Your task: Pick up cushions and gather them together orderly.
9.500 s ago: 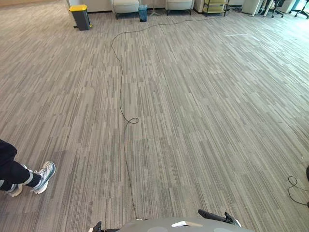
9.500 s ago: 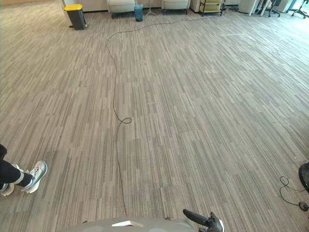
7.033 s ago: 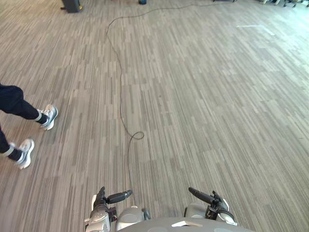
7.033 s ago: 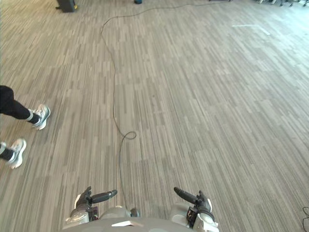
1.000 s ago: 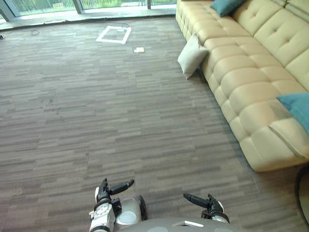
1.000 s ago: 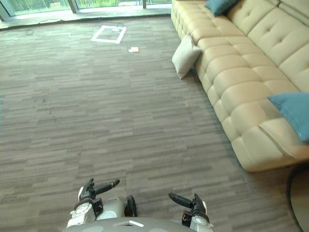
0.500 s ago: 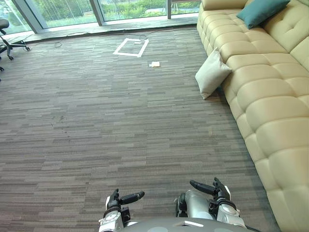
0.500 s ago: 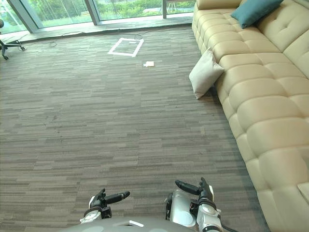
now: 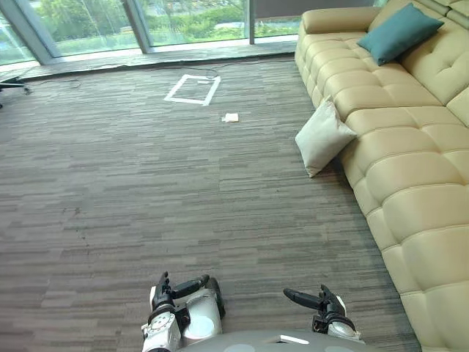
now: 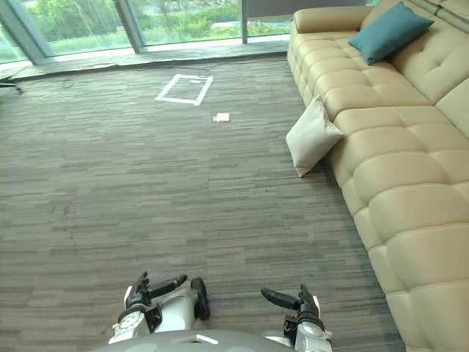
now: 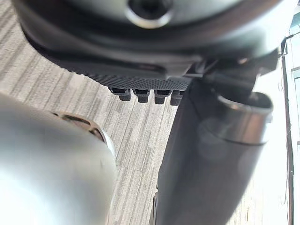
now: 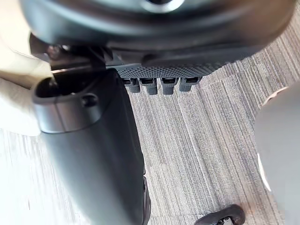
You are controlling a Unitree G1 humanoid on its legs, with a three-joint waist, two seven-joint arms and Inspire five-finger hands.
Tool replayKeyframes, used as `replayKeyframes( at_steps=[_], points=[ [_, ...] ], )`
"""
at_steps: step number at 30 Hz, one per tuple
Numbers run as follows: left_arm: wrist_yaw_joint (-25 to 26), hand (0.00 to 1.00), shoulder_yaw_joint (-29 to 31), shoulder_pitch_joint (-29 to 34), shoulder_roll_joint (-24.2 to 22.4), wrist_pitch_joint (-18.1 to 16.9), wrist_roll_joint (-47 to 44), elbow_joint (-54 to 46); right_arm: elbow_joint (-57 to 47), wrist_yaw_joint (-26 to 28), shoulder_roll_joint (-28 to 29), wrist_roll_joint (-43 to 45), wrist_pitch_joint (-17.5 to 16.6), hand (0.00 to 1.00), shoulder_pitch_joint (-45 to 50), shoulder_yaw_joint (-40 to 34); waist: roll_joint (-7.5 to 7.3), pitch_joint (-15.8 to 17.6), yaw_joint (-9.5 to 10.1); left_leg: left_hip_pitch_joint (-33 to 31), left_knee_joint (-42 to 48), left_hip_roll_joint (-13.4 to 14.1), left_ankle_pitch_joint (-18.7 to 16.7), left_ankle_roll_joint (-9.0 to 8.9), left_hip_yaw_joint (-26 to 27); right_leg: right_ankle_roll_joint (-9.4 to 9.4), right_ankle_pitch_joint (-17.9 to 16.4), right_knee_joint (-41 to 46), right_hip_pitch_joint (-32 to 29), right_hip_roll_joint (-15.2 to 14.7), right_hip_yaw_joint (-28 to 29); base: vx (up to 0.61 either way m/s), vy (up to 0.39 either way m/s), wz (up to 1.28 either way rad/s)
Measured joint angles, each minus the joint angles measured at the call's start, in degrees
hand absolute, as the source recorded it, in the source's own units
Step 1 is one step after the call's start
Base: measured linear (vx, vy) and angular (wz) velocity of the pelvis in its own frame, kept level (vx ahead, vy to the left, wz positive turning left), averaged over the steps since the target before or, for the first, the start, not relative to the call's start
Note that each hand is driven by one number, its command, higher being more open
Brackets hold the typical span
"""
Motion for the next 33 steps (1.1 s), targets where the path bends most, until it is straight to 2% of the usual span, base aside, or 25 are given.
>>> replayKeyframes(
  at_steps=[1,2,3,4,5,6,9,11,13,14,15,16,18,19,20,21,22,23,24,25,27,28,29,31,33],
  points=[
    [0.01,1.0,0.01,-0.07,0.35,-0.03,0.01,0.32,-0.02,-0.01,0.48,0.0,-0.04,1.0,0.11,-0.09,-0.64,-0.31,0.0,0.21,0.6,-0.69,-0.97,0.43,0.33,0.42,0.3,3.41,-1.5,-0.97,0.73,0.69,0.386,-0.13],
    [-0.04,1.0,-0.11,-0.57,1.18,0.17,0.01,1.19,-0.02,0.01,0.85,-0.02,-0.07,1.0,-0.01,-0.24,-1.73,-0.35,0.01,1.75,1.35,-2.01,-3.31,0.99,0.65,1.75,2.38,14.34,-5.55,-3.02,2.53,0.44,0.255,0.02],
    [0.01,1.0,-0.36,-0.89,1.58,0.29,0.01,1.71,0.0,0.03,0.91,-0.07,-0.08,1.0,-0.12,-0.33,-2.1,-0.3,-0.03,2.8,1.34,-2.66,-4.28,1.27,0.75,2.04,4.44,19.8,-7.61,-3.72,3.5,0.65,0.356,0.14],
    [0.24,1.0,-0.75,-1.84,2.33,0.72,-0.01,3.5,0.12,0.18,1.04,-0.29,-0.1,1.0,-0.43,-0.59,-1.83,0.41,-0.25,6.09,0.84,-3.85,-6.48,1.66,0.73,3.55,11.48,32.36,-12.59,-5.32,5.17,0.42,0.205,0.13],
    [0.67,1.0,-0.78,-2.0,2.32,1.21,-0.04,4.48,-0.08,0.66,0.54,-0.79,-0.21,1.0,-0.72,-0.5,-1.6,0.73,-0.34,9.79,0.1,-4.42,-8.13,1.78,0.66,4.06,11.83,40.25,-15.64,-6.61,4.84,0.63,0.278,0.05],
    [0.92,1.0,-1.7,-1.79,2.19,1.37,-0.02,5.06,-0.32,0.98,-0.4,-1.03,-1.09,1.0,-0.79,0.14,-0.79,0.8,-0.81,15.81,-2.9,-4.83,-9.62,1.71,0.71,2.71,11.0,46.17,-19.77,-7.2,2.91,0.42,0.177,-0.02],
    [0.98,1.0,-4.6,-1.3,2.24,1.24,0.03,5.8,-1.39,1.0,-0.8,-0.98,-1.92,1.0,-1.14,0.29,0.37,1.05,-1.69,23.08,-9.24,-4.56,-10.04,1.24,0.39,0.17,8.54,44.27,-27.42,-5.18,-1.27,0.56,0.097,0.03],
    [0.54,1.0,-5.56,-1.35,2.26,1.6,0.08,6.62,-1.7,0.96,-1.05,-0.98,-2.2,1.0,-2.21,0.08,0.97,1.36,-2.98,28.13,-13.05,-3.44,-10.1,1.28,0.59,-1.11,6.55,34.93,-32.59,-1.55,-4.68,0.56,-0.059,0.05],
    [0.38,1.0,-5.59,-1.38,2.12,1.65,0.17,6.74,-2.29,1.02,-1.04,-0.97,-2.47,1.0,-2.41,0.08,1.1,1.43,-3.24,31.33,-15.95,-2.87,-10.1,1.25,1.16,-1.42,7.29,23.75,-35.48,1.25,-6.87,0.49,-0.116,0.09],
    [0.25,1.0,-5.67,-1.29,2.04,1.61,0.82,6.86,-2.71,1.07,-1.12,-0.76,-2.36,1.0,-2.38,-0.11,1.02,1.49,-3.32,34.64,-18.32,-2.83,-10.66,0.23,1.22,-2.88,12.82,12.78,-36.53,3.35,-6.85,0.48,-0.165,0.2],
    [0.25,1.0,-5.77,-1.2,1.87,1.61,1.25,7.15,-2.76,1.1,-1.24,-0.55,-2.27,1.0,-2.34,-0.17,1.34,1.63,-3.62,35.85,-18.43,-2.68,-11.2,-0.78,0.79,-6.2,17.57,12.59,-35.75,3.97,-6.5,0.76,-0.277,0.18],
    [0.2,1.0,-5.72,-1.65,0.4,1.67,1.61,7.83,-2.77,1.15,-2.17,-0.89,-2.07,1.0,-3.21,0.22,3.75,1.88,-3.35,36.85,-17.03,-0.26,-10.9,-3.03,0.19,-8.66,14.45,15.55,-35.09,5.47,-7.61,0.78,-0.316,0.12],
    [-0.72,1.0,-5.82,-1.8,-0.5,1.54,2.34,7.36,-3.01,1.19,-2.38,-1.34,-2.13,1.0,-3.34,0.05,4.31,2.03,-3.45,36.37,-14.31,0.49,-8.88,-5.39,-0.26,-9.35,10.81,17.76,-34.72,5.29,-7.93,0.68,-0.299,0.16],
    [-0.85,1.0,-5.46,-1.95,-0.93,1.56,2.38,6.89,-3.22,1.19,-2.51,-1.52,-1.59,1.0,-3.41,-0.18,4.82,1.92,-3.79,34.05,-7.6,2.24,-7.25,-6.21,-2.25,-9.68,8.46,17.48,-32.52,5.49,-8.95,0.43,-0.212,0.34],
    [-0.85,1.0,-5.11,-2.0,-1.03,1.56,2.36,6.47,-3.3,1.16,-2.5,-1.68,-1.06,1.0,-3.34,-0.14,5.01,2.07,-4.29,31.44,-0.38,3.87,-5.81,-7.14,-5.09,-9.56,7.77,16.0,-30.03,6.04,-9.65,0.48,-0.243,0.34],
    [-0.87,1.0,-4.3,-1.81,-1.29,1.55,2.35,5.61,-3.25,1.14,-2.51,-2.05,-0.75,1.0,-2.95,-0.02,5.19,2.15,-4.34,27.67,10.21,5.53,-4.1,-9.27,-7.99,-9.41,7.54,13.25,-26.59,7.25,-9.93,0.41,-0.205,0.16],
    [-0.83,1.0,-3.97,-1.48,-1.41,1.55,2.31,4.74,-3.27,1.11,-2.52,-2.04,-0.7,1.0,-2.45,0.09,5.31,2.09,-4.27,24.32,19.1,7.13,-4.14,-9.65,-8.54,-9.35,7.47,10.51,-23.2,8.46,-9.93,0.39,-0.188,0.0],
    [-0.82,1.0,-3.76,-1.4,-1.44,1.49,2.31,4.57,-3.25,1.09,-2.55,-2.04,-0.72,1.0,-2.29,0.24,5.28,2.11,-4.24,23.29,21.63,7.56,-4.18,-9.61,-8.34,-9.14,7.32,9.59,-22.26,8.89,-9.86,0.34,-0.14,-0.12],
    [-0.88,1.0,-2.37,-1.29,-1.79,1.4,2.28,4.01,-3.2,0.98,-2.62,-1.97,-0.61,1.0,-1.81,0.45,5.22,2.14,-4.18,19.28,29.01,9.34,-4.47,-9.18,-7.06,-8.8,7.03,6.39,-18.61,10.44,-9.11,0.33,-0.092,-0.4],
    [-0.83,1.0,-1.96,-1.06,-1.5,1.22,2.18,3.54,-2.51,0.98,-2.55,-1.88,-0.39,1.0,-1.79,0.48,5.04,2.16,-3.59,13.65,31.53,10.41,-5.8,-7.94,-3.74,-8.8,6.96,2.8,-14.37,11.44,-7.6,0.35,-0.06,-0.54],
    [-0.8,1.0,-1.9,-0.67,-1.33,1.2,2.17,3.13,-2.29,0.78,-2.56,-1.88,-0.21,1.0,-1.71,0.5,4.95,2.18,-3.1,10.48,29.02,10.27,-7.09,-6.91,-1.88,-8.78,6.75,1.22,-12.42,11.63,-6.11,0.26,-0.001,-0.5],
    [-0.69,1.0,-1.73,-0.07,-1.39,1.13,1.63,1.73,-2.29,0.44,-2.47,-1.86,0.12,1.0,-1.63,0.52,4.88,2.19,-2.91,7.38,24.44,9.71,-8.18,-5.68,-0.82,-8.5,6.52,-0.37,-10.55,11.65,-4.9,0.21,0.033,-0.42],
    [-0.64,1.0,-1.56,0.14,-1.59,0.95,1.59,1.09,-2.22,0.33,-2.43,-1.93,0.18,1.0,-1.53,0.52,4.82,2.2,-2.63,6.19,20.31,8.96,-8.34,-5.42,-0.74,-8.0,6.39,-0.91,-9.49,11.44,-4.06,0.23,0.054,-0.57],
    [-0.65,1.0,-0.13,0.1,-2.36,0.29,1.52,0.8,-2.12,0.18,-2.35,-1.97,0.22,1.0,-1.13,0.52,4.65,2.29,-1.77,4.56,7.54,6.06,-8.09,-5.55,-1.76,-6.63,5.35,-2.0,-6.42,10.35,-1.25,0.38,0.16,-0.73],
    [-0.74,1.0,-0.05,0.0,-2.34,-0.01,1.15,0.8,-2.06,0.01,-2.26,-1.97,0.23,1.0,-0.94,0.53,4.44,2.33,-1.43,3.11,2.34,4.26,-7.6,-5.83,-3.19,-5.47,4.43,-2.76,-4.51,9.36,0.59,0.41,0.193,-0.62]
  ],
)
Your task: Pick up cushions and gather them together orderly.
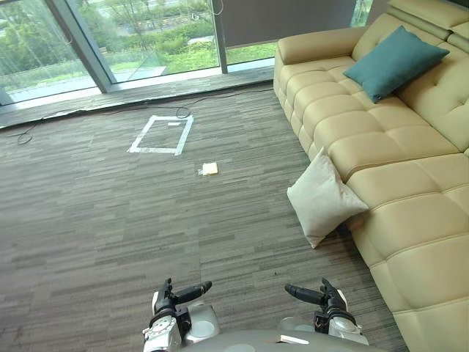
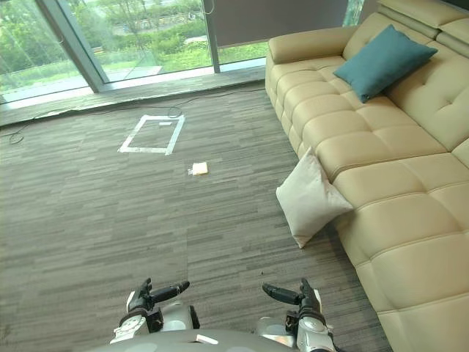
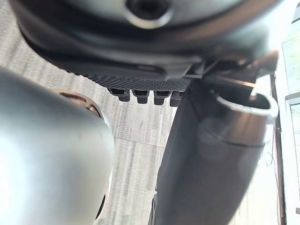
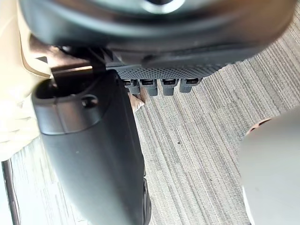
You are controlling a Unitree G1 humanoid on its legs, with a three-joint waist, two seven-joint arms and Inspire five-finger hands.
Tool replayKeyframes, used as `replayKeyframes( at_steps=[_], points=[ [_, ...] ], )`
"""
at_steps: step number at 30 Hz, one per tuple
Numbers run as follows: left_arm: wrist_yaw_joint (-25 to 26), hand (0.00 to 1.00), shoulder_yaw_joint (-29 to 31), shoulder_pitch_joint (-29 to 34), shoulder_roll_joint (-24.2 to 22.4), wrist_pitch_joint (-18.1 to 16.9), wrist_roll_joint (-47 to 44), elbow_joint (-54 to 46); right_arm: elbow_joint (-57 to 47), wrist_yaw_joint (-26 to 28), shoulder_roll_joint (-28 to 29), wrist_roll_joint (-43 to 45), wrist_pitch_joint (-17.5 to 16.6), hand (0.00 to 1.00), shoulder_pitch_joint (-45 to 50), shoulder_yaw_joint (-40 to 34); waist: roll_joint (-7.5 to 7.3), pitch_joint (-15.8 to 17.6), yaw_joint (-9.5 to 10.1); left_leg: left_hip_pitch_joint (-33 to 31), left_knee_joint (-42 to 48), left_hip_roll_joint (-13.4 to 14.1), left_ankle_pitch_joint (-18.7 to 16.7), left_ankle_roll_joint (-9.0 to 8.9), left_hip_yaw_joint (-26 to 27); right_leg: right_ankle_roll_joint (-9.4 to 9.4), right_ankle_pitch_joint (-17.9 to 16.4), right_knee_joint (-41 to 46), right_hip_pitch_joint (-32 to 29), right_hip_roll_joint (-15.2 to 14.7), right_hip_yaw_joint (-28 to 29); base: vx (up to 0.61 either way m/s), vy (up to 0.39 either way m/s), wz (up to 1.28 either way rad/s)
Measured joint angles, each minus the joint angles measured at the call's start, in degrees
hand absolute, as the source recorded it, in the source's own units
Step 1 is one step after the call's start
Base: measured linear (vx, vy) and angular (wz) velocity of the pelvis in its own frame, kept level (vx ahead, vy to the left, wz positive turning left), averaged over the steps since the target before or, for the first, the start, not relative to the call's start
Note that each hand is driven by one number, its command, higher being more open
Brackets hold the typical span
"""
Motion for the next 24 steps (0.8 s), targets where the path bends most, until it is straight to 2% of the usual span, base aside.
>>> replayKeyframes(
  at_steps=[3,4,5,6,7,8,9,11,13,14,16,17,18,19,20,22,23,24],
  points=[
    [0.33,1.0,0.03,-0.04,-0.16,-0.44,-0.56,-0.19,0.43,-0.14,0.08,0.02,-0.03,1.0,0.28,0.02,-0.02,-0.15,0.57,-2.12,-5.07,-1.21,2.68,0.49,0.08,3.11,-2.48,-1.3,2.59,-1.75,3.53,0.46,0.273,-0.66],
    [0.44,1.0,0.13,0.0,-0.07,-0.53,-1.31,-0.2,0.46,-0.16,0.33,0.01,0.01,1.0,0.7,0.01,-0.41,-0.59,1.41,-2.14,-3.28,-1.61,6.23,3.43,0.19,4.56,-4.75,-0.81,3.6,-2.94,5.83,0.66,0.413,-0.95],
    [0.38,1.0,0.33,0.08,0.94,-0.43,-1.23,0.12,0.83,-0.14,1.26,-0.01,0.03,1.0,1.52,0.06,-1.88,-2.38,1.62,-2.5,-0.29,-3.16,6.23,4.17,1.3,6.55,-6.21,1.25,3.44,-5.18,7.5,0.67,0.413,-0.8],
    [0.49,1.0,0.27,-0.01,1.74,-0.33,-1.19,0.48,0.83,-0.13,1.73,0.02,0.05,1.0,1.88,0.11,-3.32,-3.26,1.35,-2.14,-0.15,-4.32,4.75,4.58,2.29,6.82,-6.1,3.86,2.09,-6.8,7.78,0.56,0.347,-0.54],
    [0.71,1.0,0.22,-0.12,2.46,0.03,-1.21,0.82,0.8,-0.08,2.72,-0.02,0.03,1.0,2.0,0.36,-4.82,-4.22,1.38,-1.36,-0.07,-5.14,3.24,5.67,4.05,7.96,-5.37,8.81,-0.69,-8.43,8.58,0.54,0.367,-0.46],
    [0.98,1.0,0.2,-0.42,3.15,0.59,-1.21,1.06,0.6,0.29,3.12,-0.11,0.19,1.0,1.98,1.39,-5.69,-4.45,1.39,0.52,0.04,-5.57,1.35,7.19,5.86,9.16,-2.64,17.25,-4.2,-9.5,9.7,0.53,0.373,-0.53],
    [1.05,1.0,0.2,-0.79,3.32,0.69,-1.2,1.56,0.29,0.48,2.91,-0.15,0.18,1.0,1.87,2.05,-5.77,-4.14,1.4,2.02,-0.38,-5.64,0.77,7.78,6.85,9.61,-0.97,21.54,-6.03,-9.98,10.15,0.49,0.364,-0.53],
    [1.45,1.0,0.07,-1.31,3.34,0.73,-1.16,3.4,-0.56,0.67,2.41,-0.17,0.03,1.0,1.27,2.3,-5.02,-3.53,1.53,8.5,-3.84,-5.77,0.01,7.99,8.91,10.1,-0.48,31.69,-10.6,-10.55,8.94,0.46,0.325,-0.75],
    [1.52,1.0,-0.95,-1.27,3.21,0.7,-1.11,3.69,-1.99,0.51,2.57,-0.19,-0.71,1.0,1.23,2.31,-4.23,-3.34,1.37,14.11,-8.28,-5.64,-0.24,7.56,10.82,9.37,-0.9,35.03,-14.65,-10.56,4.92,0.38,0.183,-0.74],
    [1.44,1.0,-2.19,-1.46,3.31,0.67,-1.07,3.83,-2.68,0.43,2.97,-0.21,-1.41,1.0,0.84,2.24,-4.17,-3.22,1.01,17.58,-11.8,-5.55,-0.9,6.4,12.35,8.44,-1.39,34.64,-18.75,-10.68,-0.59,0.32,0.069,-0.51],
    [1.04,1.0,-3.29,-1.97,3.58,0.64,-1.03,4.94,-1.73,0.45,2.74,-0.33,-1.29,1.0,-0.39,2.2,-3.9,-2.89,0.76,21.02,-14.27,-5.38,-0.81,6.24,14.29,6.27,-2.43,30.6,-22.18,-10.39,-7.02,0.37,0.008,-0.49],
    [1.0,1.0,-4.08,-2.0,3.64,0.63,-1.03,5.36,-1.81,0.45,2.47,-0.42,-1.35,1.0,-0.71,2.17,-3.61,-2.73,0.24,22.4,-15.29,-5.34,-0.77,6.18,14.66,5.97,-2.54,27.84,-23.68,-10.15,-10.0,0.28,-0.023,-0.28],
    [1.01,1.0,-4.77,-1.88,3.85,0.61,-1.0,5.58,-1.73,0.44,2.25,-0.5,-1.39,1.0,-0.96,2.16,-3.5,-2.66,-0.26,23.18,-15.86,-5.44,-0.7,5.98,14.69,5.46,-2.21,24.93,-24.52,-9.53,-11.41,0.34,-0.09,-0.06],
    [0.53,1.0,-5.39,-1.85,4.52,0.53,-0.97,6.39,-1.31,0.31,2.06,-0.67,-1.44,1.0,-0.68,2.02,-4.05,-2.72,-0.71,24.64,-16.43,-6.37,-0.74,4.66,14.28,0.55,5.3,15.02,-24.32,-7.64,-11.55,0.36,-0.124,0.09],
    [0.34,1.0,-5.33,-2.29,4.06,0.58,-0.8,7.38,-0.93,0.52,1.37,-0.69,-1.3,1.0,-0.9,1.78,-3.38,-2.27,-1.32,25.67,-16.41,-5.97,-1.25,3.27,13.89,-0.79,5.45,15.58,-23.44,-7.33,-11.68,0.43,-0.141,0.03],
    [0.12,1.0,-4.66,-1.65,2.26,0.7,0.63,7.5,0.19,0.23,-0.24,-0.29,-1.3,1.0,-0.76,-0.42,-0.48,-2.36,-1.29,25.12,-12.25,-3.24,-0.72,2.2,13.57,-1.25,4.95,13.66,-21.49,-5.43,-11.98,0.34,-0.154,-0.08],
    [-0.14,1.0,-4.57,-1.66,2.32,0.7,1.41,7.48,0.22,-0.12,-0.07,-0.23,-1.27,1.0,-0.75,-1.3,-0.3,-2.22,-1.51,22.45,-5.58,-1.44,0.07,1.4,12.21,-1.39,4.13,12.25,-20.2,-5.06,-12.06,0.32,-0.192,-0.04],
    [-0.17,1.0,-4.33,-1.76,2.37,0.71,1.69,7.46,0.18,-0.13,-0.04,-0.16,-1.26,1.0,-0.76,-1.32,-0.23,-2.04,-1.57,21.41,-2.43,-0.73,0.5,1.49,11.43,-1.5,3.87,11.71,-19.52,-4.98,-12.17,0.28,-0.197,0.0]
  ],
)
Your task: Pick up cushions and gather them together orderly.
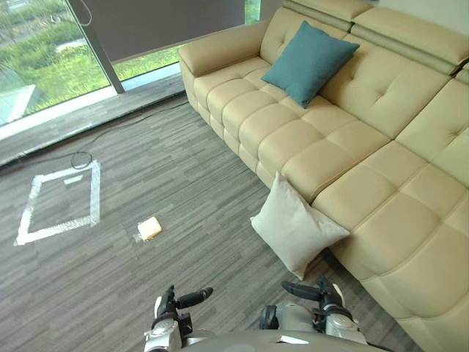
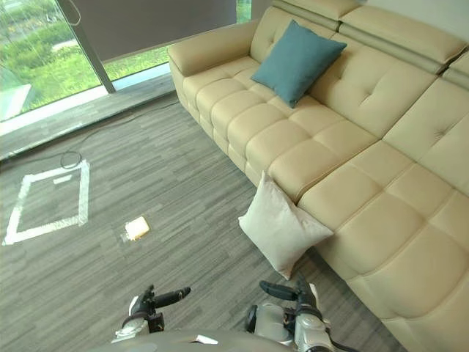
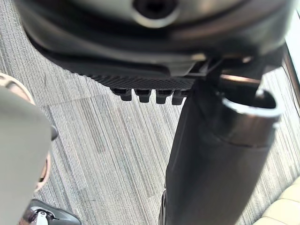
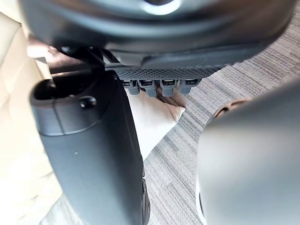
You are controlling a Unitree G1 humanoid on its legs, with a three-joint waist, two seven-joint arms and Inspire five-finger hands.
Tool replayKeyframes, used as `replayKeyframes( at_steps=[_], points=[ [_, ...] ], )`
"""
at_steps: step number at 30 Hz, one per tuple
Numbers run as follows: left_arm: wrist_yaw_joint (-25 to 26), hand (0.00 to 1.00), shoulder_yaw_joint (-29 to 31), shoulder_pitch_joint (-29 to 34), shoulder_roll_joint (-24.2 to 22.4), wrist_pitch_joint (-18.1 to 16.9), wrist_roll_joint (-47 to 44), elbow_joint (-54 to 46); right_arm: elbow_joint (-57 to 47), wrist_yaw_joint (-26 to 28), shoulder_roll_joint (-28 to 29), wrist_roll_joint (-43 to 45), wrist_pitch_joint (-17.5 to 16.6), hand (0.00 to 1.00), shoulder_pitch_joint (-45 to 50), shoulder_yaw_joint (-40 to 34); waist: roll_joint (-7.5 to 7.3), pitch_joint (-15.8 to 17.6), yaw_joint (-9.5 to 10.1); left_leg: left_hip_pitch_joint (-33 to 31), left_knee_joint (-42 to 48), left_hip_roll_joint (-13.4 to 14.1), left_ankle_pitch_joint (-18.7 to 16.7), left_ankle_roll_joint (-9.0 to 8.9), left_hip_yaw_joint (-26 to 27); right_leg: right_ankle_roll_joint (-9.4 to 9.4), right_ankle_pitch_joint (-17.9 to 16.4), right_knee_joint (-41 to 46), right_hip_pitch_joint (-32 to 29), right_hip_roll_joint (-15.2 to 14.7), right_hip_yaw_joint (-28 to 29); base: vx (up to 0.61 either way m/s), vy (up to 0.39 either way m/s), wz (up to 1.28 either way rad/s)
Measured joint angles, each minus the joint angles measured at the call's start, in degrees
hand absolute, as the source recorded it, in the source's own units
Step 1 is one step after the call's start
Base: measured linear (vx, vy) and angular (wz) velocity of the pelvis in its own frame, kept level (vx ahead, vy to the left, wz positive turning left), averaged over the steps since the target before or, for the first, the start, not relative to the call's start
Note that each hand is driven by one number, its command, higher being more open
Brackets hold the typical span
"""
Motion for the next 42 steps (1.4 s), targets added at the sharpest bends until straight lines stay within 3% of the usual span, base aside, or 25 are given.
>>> replayKeyframes(
  at_steps=[1,2,4,8,10,12,14,15,16,18,20,21,23,25,27,28,29,30,31,32,34,37,39,42],
  points=[
    [0.09,1.0,0.26,-0.13,0.04,0.0,0.47,-0.29,-0.15,0.01,0.05,0.0,0.02,1.0,0.05,0.0,-0.25,0.77,-0.06,-3.73,9.5,2.56,0.77,-0.62,-2.52,-0.23,-0.16,-1.72,2.43,0.69,-0.08,0.25,-0.153,-0.04],
    [-0.02,1.0,1.31,0.08,-0.28,-0.08,0.58,-1.49,-0.14,-0.01,0.11,0.0,0.09,1.0,0.38,0.44,-0.23,0.96,0.06,-6.99,18.74,4.79,-0.63,-0.85,-4.82,-0.73,-0.52,-3.79,5.53,1.62,0.4,0.23,-0.123,-0.12],
    [-0.04,1.0,1.94,0.41,-0.38,-0.26,0.64,-2.84,0.05,0.02,0.01,0.01,0.07,1.0,0.5,2.08,-0.7,1.1,0.27,-9.79,23.53,5.33,-2.46,-1.03,-6.49,-0.79,-1.08,-4.91,8.09,2.18,1.67,0.17,-0.029,-0.37],
    [-0.06,1.0,2.08,0.7,-0.52,-0.27,0.64,-4.44,0.37,0.0,0.11,0.07,0.27,1.0,0.54,2.29,-1.02,1.14,0.87,-13.37,15.07,4.48,-3.76,-0.18,-8.88,-0.33,-1.3,-6.16,9.9,2.96,6.15,0.12,0.094,-0.68],
    [0.09,1.0,2.44,0.43,-0.48,-0.37,0.59,-4.72,0.51,-0.53,0.39,0.08,0.45,1.0,0.52,2.08,-1.75,1.19,1.56,-16.54,7.26,0.76,-3.78,-0.41,-17.13,0.64,-1.46,-6.58,9.93,2.46,10.16,0.15,0.162,-0.89],
    [0.34,1.0,2.44,0.35,-0.5,-0.71,0.44,-4.72,1.43,-0.77,0.29,0.08,0.51,1.0,0.48,2.11,-1.93,1.03,1.85,-17.63,0.43,-2.97,-3.12,-0.79,-24.35,3.0,-2.03,-6.63,9.87,1.72,14.57,0.18,0.239,-1.01],
    [0.75,1.0,2.52,0.65,-1.11,-0.74,0.26,-4.15,1.5,-0.67,-0.35,0.07,0.47,1.0,0.63,2.39,-0.62,0.26,1.88,-16.72,-4.08,-2.67,-0.45,0.46,-24.77,5.09,-2.96,-6.18,9.64,2.74,18.53,0.24,0.366,-1.07],
    [0.71,1.0,2.82,0.58,-1.18,-0.69,-0.17,-3.72,1.85,-0.68,-0.45,0.07,0.51,1.0,0.63,2.38,-0.16,-0.13,2.01,-16.12,-3.73,-2.3,2.2,-0.98,-24.23,5.81,-3.35,-5.64,9.53,2.95,20.54,0.29,0.434,-1.26],
    [0.78,1.0,3.83,0.85,-0.22,-0.64,-0.52,-3.18,2.32,-0.77,0.54,0.1,0.74,1.0,1.13,2.41,-1.94,-1.83,2.23,-15.45,-3.18,-2.96,0.63,-0.48,-20.04,7.0,-3.65,-5.21,8.45,1.66,23.65,0.25,0.357,-1.15],
    [1.03,1.0,3.85,0.84,1.06,-0.69,-0.52,-2.27,2.32,-0.54,1.94,0.07,0.8,1.0,1.8,2.52,-4.06,-3.53,2.24,-15.07,-3.07,-3.52,-0.32,0.44,-16.28,8.47,-2.98,-5.64,7.24,0.07,25.07,0.21,0.259,-1.01],
    [1.04,1.0,3.83,0.37,1.6,-0.27,-0.52,-1.55,2.26,-0.5,2.47,0.04,0.95,1.0,1.94,2.45,-4.63,-3.79,2.39,-12.82,-4.43,-3.69,-0.71,1.11,-12.76,10.66,-1.33,-4.58,6.15,-1.04,23.87,0.19,0.235,-0.83],
    [1.09,1.0,3.83,0.39,1.6,-0.21,-0.52,-1.01,2.18,-0.38,2.5,0.0,0.95,1.0,1.93,2.43,-4.45,-3.67,2.55,-10.81,-5.81,-3.68,-0.82,1.31,-10.78,10.72,-0.8,-2.73,5.46,-1.52,22.33,0.13,0.158,-0.96],
    [1.35,1.0,3.59,0.51,1.33,-0.16,-0.67,0.12,1.84,-0.17,1.86,-0.2,0.69,1.0,1.98,2.34,-3.55,-3.42,2.65,-4.73,-10.43,-3.62,-0.82,1.34,-5.71,10.27,-0.52,2.42,3.85,-4.46,10.45,0.1,0.098,-1.04],
    [1.23,1.0,3.32,0.57,1.11,-0.16,-0.66,0.19,1.93,-0.02,1.46,-0.37,0.37,1.0,1.93,2.33,-3.23,-3.57,2.65,-2.62,-12.73,-3.61,-0.71,1.16,-3.04,9.34,-1.06,1.64,3.92,-5.63,3.04,0.08,-0.021,-0.74],
    [1.26,1.0,2.2,0.29,1.02,-0.16,-0.72,1.2,2.76,-0.01,0.84,-0.47,0.19,1.0,0.82,2.41,-2.59,-3.55,2.64,-1.13,-16.1,-3.78,0.63,-0.31,-0.36,8.82,-1.11,-0.66,3.85,-5.34,-0.74,0.12,-0.088,-0.8],
    [0.79,1.0,0.31,-0.31,1.17,-0.08,-0.67,2.43,4.13,0.02,-0.23,-0.19,0.15,1.0,-0.46,2.24,-1.54,-2.97,1.57,0.16,-18.94,-3.82,2.01,-0.59,0.6,8.4,-0.86,0.62,2.9,-5.13,-2.13,0.08,-0.085,-0.55],
    [0.58,1.0,-0.94,-0.13,1.15,0.0,-0.7,2.5,4.95,-0.03,-1.07,0.07,0.33,1.0,-1.37,1.76,-0.8,-2.51,0.7,1.35,-20.38,-3.82,3.08,-0.35,0.78,7.74,-0.69,3.21,2.24,-5.36,-2.89,0.09,-0.102,-0.31],
    [0.55,1.0,-1.38,-0.15,0.75,0.03,-0.69,2.52,4.72,-0.04,-1.89,0.04,0.42,1.0,-1.75,1.66,-0.22,-2.05,-0.08,2.28,-20.61,-3.25,3.93,-0.47,0.81,4.59,0.0,7.78,0.71,-5.59,-3.08,0.06,-0.105,-0.17],
    [0.53,1.0,-1.41,-0.41,0.44,0.02,-0.68,2.55,4.07,0.07,-2.19,0.07,0.21,1.0,-1.75,1.24,0.58,-1.48,0.03,3.02,-20.35,-2.28,4.07,-0.46,0.84,3.85,-1.23,10.41,-0.9,-5.09,-3.28,0.05,-0.123,-0.23],
    [0.33,1.0,-0.75,0.29,0.78,-0.12,-0.67,2.16,3.51,-0.03,-1.26,-0.07,-0.34,1.0,-0.83,1.99,-0.53,-2.55,0.27,3.43,-20.12,-2.67,4.44,-1.2,1.33,3.81,-0.57,0.95,0.51,-4.22,-3.64,0.07,-0.195,-0.26],
    [0.18,1.0,-0.55,-0.24,0.55,-0.07,-0.64,2.39,3.51,0.16,-0.8,-0.13,-0.34,1.0,-0.7,1.79,-0.07,-2.68,0.31,3.55,-19.59,-1.31,4.42,-1.55,1.24,3.7,-1.26,-1.1,1.85,-2.55,-3.82,0.09,-0.225,-0.18],
    [-0.1,1.0,0.27,-0.38,0.17,0.0,-0.58,1.5,3.38,-0.39,-0.4,0.15,-0.03,1.0,-0.55,-0.38,0.01,-1.6,0.14,-0.04,-6.52,2.69,4.64,-1.96,0.33,2.97,-1.23,-4.9,5.85,-0.94,-3.77,0.14,-0.296,-0.09],
    [-0.03,1.0,1.48,0.62,-0.36,-0.12,-0.88,-1.3,3.14,-0.93,-0.4,0.16,0.03,1.0,-0.32,-0.3,-0.23,-0.54,0.6,-6.93,12.07,6.67,0.6,-2.86,-4.97,2.19,-1.51,-7.43,10.04,0.03,-2.61,0.11,-0.161,-0.24],
    [0.03,1.0,1.9,1.25,-0.73,-0.3,-1.05,-3.1,3.14,-0.88,0.05,0.15,0.05,1.0,-0.07,-0.33,-0.21,-0.54,1.07,-10.99,13.48,6.04,-2.53,-2.45,-7.14,2.17,-1.52,-8.34,11.53,0.25,-0.02,0.07,0.019,-0.48]
  ],
)
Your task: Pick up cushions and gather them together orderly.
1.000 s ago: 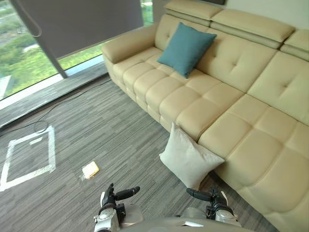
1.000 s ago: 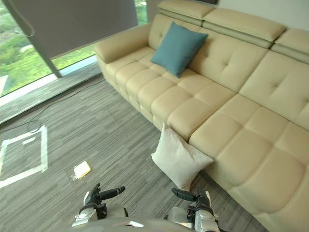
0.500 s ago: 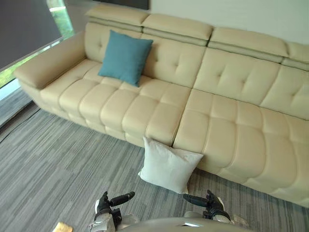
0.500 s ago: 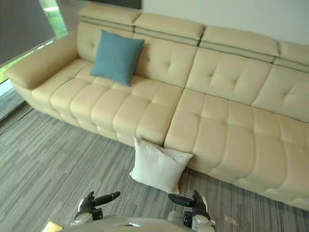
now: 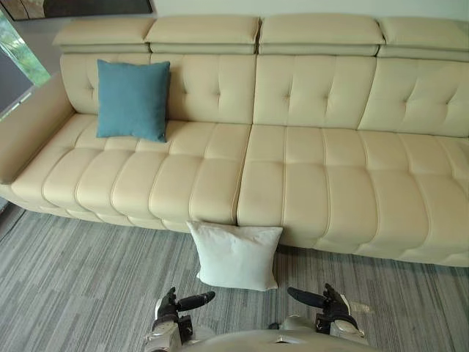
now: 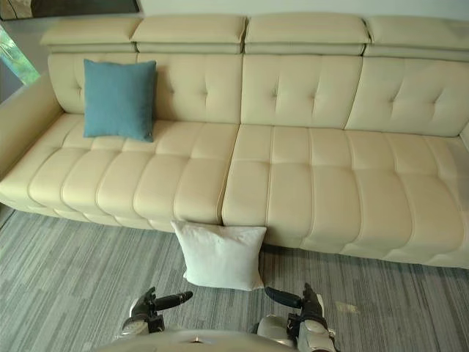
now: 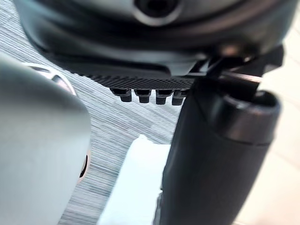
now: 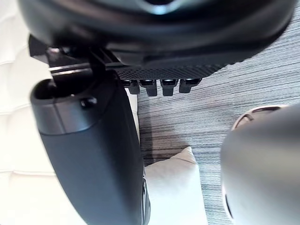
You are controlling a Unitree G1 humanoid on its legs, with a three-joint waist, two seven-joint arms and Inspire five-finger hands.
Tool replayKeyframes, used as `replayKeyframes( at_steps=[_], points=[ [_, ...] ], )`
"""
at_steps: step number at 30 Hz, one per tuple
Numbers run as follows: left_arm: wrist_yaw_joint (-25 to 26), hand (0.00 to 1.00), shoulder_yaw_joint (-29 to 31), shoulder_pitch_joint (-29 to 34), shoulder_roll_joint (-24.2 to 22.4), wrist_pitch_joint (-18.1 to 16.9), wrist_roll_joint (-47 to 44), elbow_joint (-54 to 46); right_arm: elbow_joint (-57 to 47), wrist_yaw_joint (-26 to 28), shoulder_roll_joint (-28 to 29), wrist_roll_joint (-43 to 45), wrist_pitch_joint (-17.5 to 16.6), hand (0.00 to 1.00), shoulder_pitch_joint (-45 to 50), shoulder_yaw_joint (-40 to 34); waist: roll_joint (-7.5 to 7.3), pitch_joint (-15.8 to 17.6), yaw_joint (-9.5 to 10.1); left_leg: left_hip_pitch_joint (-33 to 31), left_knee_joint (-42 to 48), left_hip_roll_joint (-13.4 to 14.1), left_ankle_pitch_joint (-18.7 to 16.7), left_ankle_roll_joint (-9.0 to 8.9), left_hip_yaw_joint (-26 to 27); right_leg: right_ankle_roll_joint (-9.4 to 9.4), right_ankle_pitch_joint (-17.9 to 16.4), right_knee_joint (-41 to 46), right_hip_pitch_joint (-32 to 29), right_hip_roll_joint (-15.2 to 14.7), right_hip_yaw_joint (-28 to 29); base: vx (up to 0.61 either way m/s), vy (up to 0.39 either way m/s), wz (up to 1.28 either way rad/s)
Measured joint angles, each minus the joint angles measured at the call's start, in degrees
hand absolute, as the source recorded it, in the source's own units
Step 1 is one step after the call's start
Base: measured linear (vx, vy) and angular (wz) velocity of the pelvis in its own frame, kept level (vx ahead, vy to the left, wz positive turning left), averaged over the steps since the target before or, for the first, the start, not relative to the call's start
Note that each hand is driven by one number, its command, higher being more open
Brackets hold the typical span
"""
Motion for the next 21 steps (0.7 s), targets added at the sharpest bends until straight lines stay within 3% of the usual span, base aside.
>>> replayKeyframes(
  at_steps=[3,4,5,9,11,16,19,21],
  points=[
    [-0.01,1.0,-0.03,-0.17,-0.01,-0.01,0.0,-0.85,0.03,-0.42,0.14,0.06,0.16,1.0,0.0,-0.11,-0.37,0.21,0.7,-2.79,-7.73,-3.16,-0.62,0.47,-5.02,0.33,0.06,0.15,0.5,-0.42,3.1,0.1,0.163,-0.64],
    [0.0,1.0,-0.11,-0.16,-0.06,0.0,0.01,-0.81,0.02,-0.43,0.12,0.05,0.16,1.0,0.02,-0.09,-0.31,0.18,0.69,-2.84,-12.23,-4.43,1.38,1.56,-6.55,0.99,0.04,0.32,0.49,-0.46,3.85,0.09,0.207,-0.45],
    [0.04,1.0,-0.06,-0.14,-0.5,0.04,0.0,-0.79,-0.2,-0.38,-0.23,0.01,0.22,1.0,0.13,-0.13,0.77,0.03,0.7,-3.37,-16.35,-4.81,7.27,1.81,-7.8,2.57,-0.58,0.72,0.47,0.36,4.74,0.11,0.254,-0.36],
    [0.0,1.0,-0.59,-0.08,1.67,0.16,0.09,-0.57,-0.38,-0.41,1.61,-0.04,0.42,1.0,0.83,-0.08,-2.17,-0.93,0.66,-1.48,-19.97,-7.92,6.55,1.63,-7.2,4.31,-1.14,1.2,-0.41,-2.49,5.53,0.09,0.157,-0.05],
    [0.0,1.0,-0.61,-0.08,1.73,0.19,0.1,-0.22,-0.6,-0.34,1.74,-0.06,0.43,1.0,1.1,-0.04,-2.36,-1.05,0.75,0.09,-21.67,-8.97,6.67,1.98,-6.73,4.93,-0.86,0.39,0.55,-3.3,5.71,0.06,0.112,-0.04],
    [-0.12,1.0,-2.54,0.45,1.14,0.19,0.78,-0.09,-0.76,-0.41,1.41,-0.13,0.43,1.0,1.26,-0.65,-0.95,-1.51,0.67,2.72,-24.03,-8.78,6.86,1.74,-5.41,5.08,-0.77,-0.16,1.51,-3.04,6.89,0.0,0.01,-0.14],
    [-0.07,1.0,-3.07,0.29,1.07,0.2,1.14,-0.08,-0.75,-0.65,1.18,-0.08,0.48,1.0,1.13,-0.72,-1.09,-1.3,0.75,2.86,-25.15,-8.43,7.66,1.2,-5.54,5.07,-0.75,-0.05,1.33,-2.3,6.65,-0.01,-0.062,0.02],
    [0.16,1.0,-3.51,-1.07,1.51,0.21,1.05,-0.16,-0.77,-1.16,0.64,0.12,0.39,1.0,0.41,-0.58,-0.74,-0.21,0.85,0.16,-23.38,-7.71,7.65,1.21,-5.94,5.06,-0.77,2.04,-1.15,-1.95,6.47,-0.07,-0.084,0.06]
  ],
)
